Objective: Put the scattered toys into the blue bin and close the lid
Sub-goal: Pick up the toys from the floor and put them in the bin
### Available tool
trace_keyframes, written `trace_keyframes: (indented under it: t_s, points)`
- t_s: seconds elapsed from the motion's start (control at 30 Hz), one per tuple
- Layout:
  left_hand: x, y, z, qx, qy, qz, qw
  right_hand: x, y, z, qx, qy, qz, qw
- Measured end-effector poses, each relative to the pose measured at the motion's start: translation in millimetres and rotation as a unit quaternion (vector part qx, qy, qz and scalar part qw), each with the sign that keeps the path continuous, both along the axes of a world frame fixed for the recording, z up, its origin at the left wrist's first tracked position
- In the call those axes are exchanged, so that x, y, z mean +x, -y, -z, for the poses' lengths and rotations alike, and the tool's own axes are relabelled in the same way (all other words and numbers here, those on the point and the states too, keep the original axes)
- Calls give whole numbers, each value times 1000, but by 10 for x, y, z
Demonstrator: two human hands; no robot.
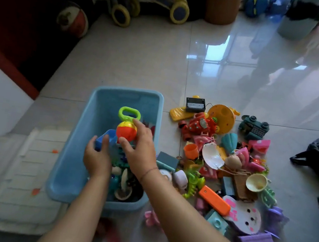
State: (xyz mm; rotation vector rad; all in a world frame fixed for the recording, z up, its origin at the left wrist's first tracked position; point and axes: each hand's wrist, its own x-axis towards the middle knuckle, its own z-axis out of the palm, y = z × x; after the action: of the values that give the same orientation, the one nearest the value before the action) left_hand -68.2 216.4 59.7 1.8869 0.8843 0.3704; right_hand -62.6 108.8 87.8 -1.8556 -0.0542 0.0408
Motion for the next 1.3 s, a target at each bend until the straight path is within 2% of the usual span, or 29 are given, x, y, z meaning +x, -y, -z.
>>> trace_keyframes:
  t_s: [0.1,0.2,0.33,0.4,0.5,0.6,0.7,0.8,0.87,1.0,1.07,1.3]
  points:
    - [112,-83,-101,-14,-5,8,1000,148,-68,17,7,-27,-23,999]
    - [67,44,-128,-16,14,35,999,128,274,95,-8,5,43,999]
    - [-53,628,-35,-21,59,180,982,1,1103,455,-117,49,199,972]
    - [-98,1014,8,-14,60,255,965,-62,1544,693,-175,16,242,954]
    - [-79,1454,157,68,59,327,941,-166,2033,985,-216,-61,250,942]
    - [63,1714,403,61,35,362,930,-209,2195,1222,-236,-91,194,948]
    - [182,1794,807,104,-53,354,928,-217,2125,1412,-227,-108,145,957]
    - [229,1666,1245,164,-198,294,921,-214,1997,1588,-242,-94,116,959]
    - [236,1619,1400,148,-254,252,922,-177,1925,1653,-226,-103,137,959]
    - [317,1584,1490,72,-258,194,944,-43,1868,1730,-189,-147,195,951]
    - [349,1546,1504,66,-245,202,946,0,1870,1725,-177,-168,214,946]
    - [205,1576,1325,138,-226,334,905,-103,1913,1466,-89,-164,290,939]
